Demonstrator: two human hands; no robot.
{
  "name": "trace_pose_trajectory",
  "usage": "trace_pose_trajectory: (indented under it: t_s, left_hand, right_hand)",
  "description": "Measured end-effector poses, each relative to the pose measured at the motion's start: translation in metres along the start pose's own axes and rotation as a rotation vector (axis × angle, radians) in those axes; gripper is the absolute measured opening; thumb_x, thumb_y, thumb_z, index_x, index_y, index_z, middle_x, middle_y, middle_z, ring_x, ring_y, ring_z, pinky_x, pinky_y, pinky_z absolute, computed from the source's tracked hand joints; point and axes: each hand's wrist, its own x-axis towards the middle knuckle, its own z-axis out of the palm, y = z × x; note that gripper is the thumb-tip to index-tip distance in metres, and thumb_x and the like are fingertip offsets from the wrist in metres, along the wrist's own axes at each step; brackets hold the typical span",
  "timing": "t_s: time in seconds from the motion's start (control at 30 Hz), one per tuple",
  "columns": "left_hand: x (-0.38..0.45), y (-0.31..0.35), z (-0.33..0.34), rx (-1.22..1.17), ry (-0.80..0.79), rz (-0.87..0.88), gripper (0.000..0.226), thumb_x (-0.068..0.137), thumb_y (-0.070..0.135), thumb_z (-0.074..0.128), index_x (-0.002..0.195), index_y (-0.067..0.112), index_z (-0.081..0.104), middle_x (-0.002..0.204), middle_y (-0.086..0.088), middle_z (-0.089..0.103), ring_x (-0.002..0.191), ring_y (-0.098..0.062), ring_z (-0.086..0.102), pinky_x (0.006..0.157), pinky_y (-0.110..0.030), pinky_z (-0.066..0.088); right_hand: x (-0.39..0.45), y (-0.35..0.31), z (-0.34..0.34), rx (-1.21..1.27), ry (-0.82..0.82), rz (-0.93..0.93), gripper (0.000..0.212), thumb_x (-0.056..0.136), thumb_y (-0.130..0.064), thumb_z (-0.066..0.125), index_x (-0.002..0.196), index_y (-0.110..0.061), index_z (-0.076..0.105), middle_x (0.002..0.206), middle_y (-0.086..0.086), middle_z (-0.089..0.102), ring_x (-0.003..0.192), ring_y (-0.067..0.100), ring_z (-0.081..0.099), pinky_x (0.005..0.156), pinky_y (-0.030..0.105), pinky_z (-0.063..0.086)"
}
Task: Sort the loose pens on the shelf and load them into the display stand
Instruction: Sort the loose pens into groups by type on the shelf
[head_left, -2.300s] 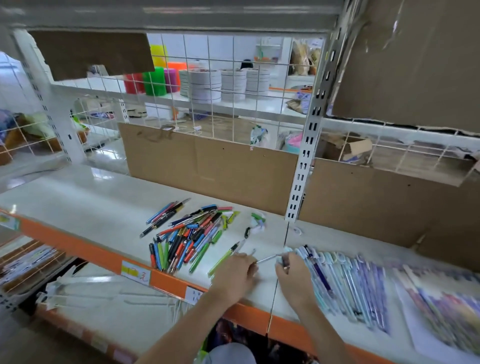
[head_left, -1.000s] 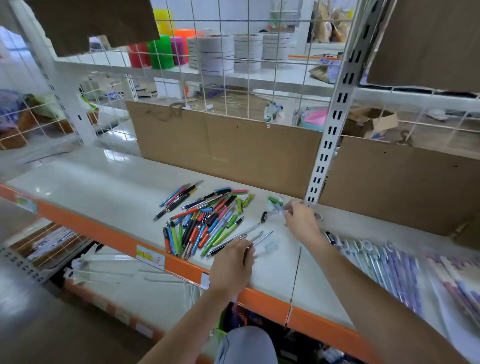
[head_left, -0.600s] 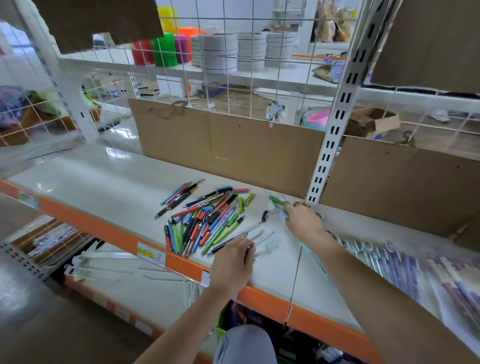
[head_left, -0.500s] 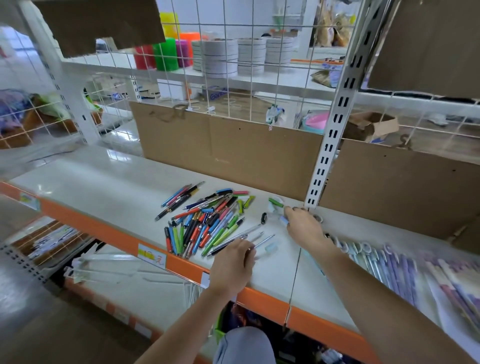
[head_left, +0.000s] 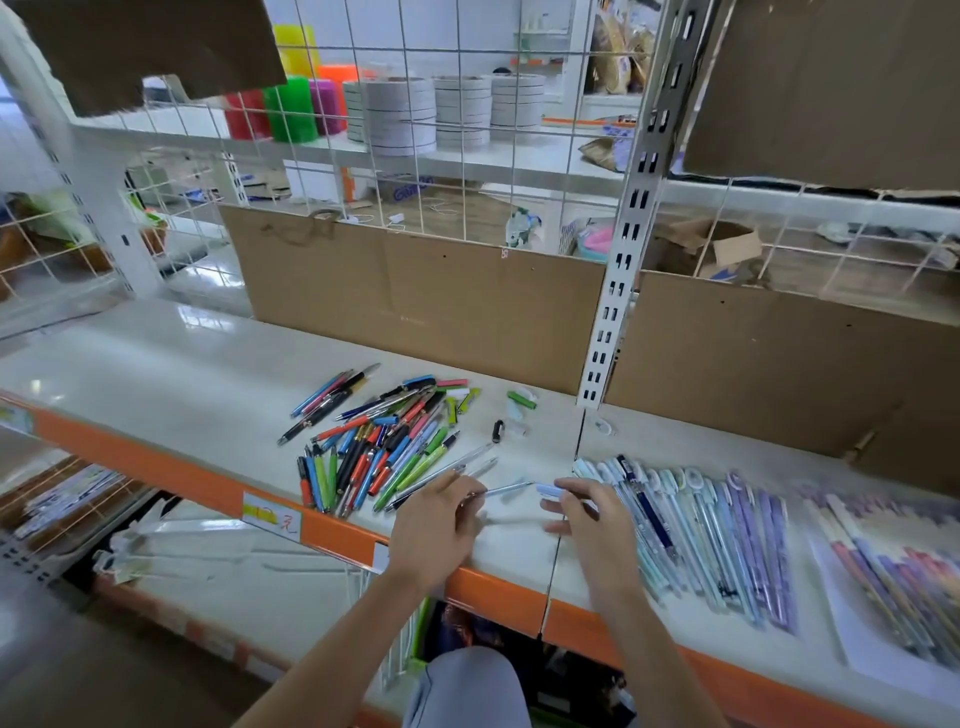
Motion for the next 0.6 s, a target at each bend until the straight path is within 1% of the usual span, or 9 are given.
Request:
trace_pose_trajectory:
  t_s: [0.03, 0.1, 0.27, 0.37, 0.43, 0.47, 0.53, 0.6]
  left_hand:
    - [0.0000, -0.0002, -0.0003, 0.004, -0.001, 0.004, 0.012, 0.090, 0.019, 0.056, 0.097, 0.021, 0.065, 0.089, 0.009, 0.061, 0.063, -0.005, 0.047, 0.056, -0.020, 0.039]
    - [-0.0002, -0.0012, -0.0002, 0.005, -0.008, 0.011, 0.012, 0.089, 0.017, 0.057, 0.097, 0.021, 0.065, 0.088, 0.009, 0.061, 0.062, -0.005, 0.046, 0.054, -0.017, 0.036]
    - [0.0004, -0.0006, -0.0006, -0.006, -0.018, 0.028, 0.012, 0.088, 0.018, 0.057, 0.097, 0.021, 0.065, 0.088, 0.008, 0.061, 0.061, -0.006, 0.048, 0.053, -0.016, 0.037]
    - [0.0005, 0.0003, -0.0014, -0.019, -0.044, 0.032, 0.011, 0.090, 0.018, 0.058, 0.098, 0.020, 0.066, 0.088, 0.008, 0.060, 0.063, -0.007, 0.050, 0.056, -0.024, 0.044]
    - [0.0008, -0.0006, -0.0012, -0.039, -0.063, 0.041, 0.012, 0.091, 0.018, 0.057, 0.100, 0.019, 0.066, 0.089, 0.008, 0.059, 0.065, -0.009, 0.053, 0.060, -0.030, 0.048]
    - [0.0011, -0.0015, -0.0009, -0.050, -0.072, 0.044, 0.014, 0.091, 0.018, 0.057, 0.102, 0.019, 0.067, 0.090, 0.008, 0.059, 0.067, -0.009, 0.054, 0.063, -0.030, 0.049]
    - [0.0020, -0.0026, 0.0001, -0.057, -0.089, 0.062, 0.018, 0.093, 0.019, 0.056, 0.107, 0.016, 0.067, 0.092, 0.008, 0.058, 0.071, -0.008, 0.055, 0.067, -0.027, 0.049]
    - [0.0025, -0.0031, 0.0017, -0.049, -0.108, 0.082, 0.020, 0.095, 0.021, 0.052, 0.107, 0.015, 0.067, 0.091, 0.008, 0.055, 0.071, -0.009, 0.054, 0.067, -0.026, 0.046]
  right_hand:
    - [-0.0002, -0.0006, -0.0008, 0.001, -0.003, 0.001, 0.022, 0.095, -0.003, 0.048, 0.095, -0.016, 0.065, 0.103, 0.001, 0.063, 0.073, 0.006, 0.070, 0.073, 0.038, 0.058]
    - [-0.0003, -0.0016, -0.0019, -0.019, -0.003, -0.003, 0.022, 0.095, -0.005, 0.047, 0.096, -0.018, 0.065, 0.101, 0.000, 0.064, 0.071, 0.005, 0.068, 0.071, 0.035, 0.057]
    - [-0.0016, -0.0022, -0.0032, -0.005, 0.004, 0.011, 0.022, 0.096, -0.008, 0.047, 0.098, -0.021, 0.064, 0.093, -0.005, 0.068, 0.066, 0.002, 0.065, 0.069, 0.029, 0.054]
    - [-0.0014, -0.0013, -0.0023, -0.057, -0.056, -0.007, 0.023, 0.095, -0.009, 0.049, 0.095, -0.026, 0.065, 0.091, -0.004, 0.069, 0.068, 0.005, 0.064, 0.064, 0.021, 0.052]
    - [-0.0004, 0.0000, -0.0026, -0.077, -0.102, -0.021, 0.025, 0.095, -0.009, 0.049, 0.094, -0.028, 0.065, 0.091, -0.003, 0.069, 0.070, 0.006, 0.064, 0.066, 0.019, 0.052]
    - [0.0000, 0.0002, -0.0031, -0.067, -0.115, -0.022, 0.025, 0.095, -0.009, 0.050, 0.096, -0.028, 0.066, 0.092, -0.002, 0.069, 0.071, 0.006, 0.064, 0.067, 0.019, 0.052]
    - [0.0000, 0.0000, -0.0041, -0.017, -0.143, -0.017, 0.022, 0.094, -0.007, 0.053, 0.102, -0.022, 0.066, 0.093, -0.002, 0.069, 0.070, 0.004, 0.064, 0.070, 0.020, 0.053]
    - [-0.0011, -0.0003, -0.0040, 0.015, -0.187, -0.028, 0.023, 0.091, -0.004, 0.056, 0.104, -0.020, 0.066, 0.090, -0.004, 0.067, 0.068, 0.002, 0.064, 0.073, 0.021, 0.054]
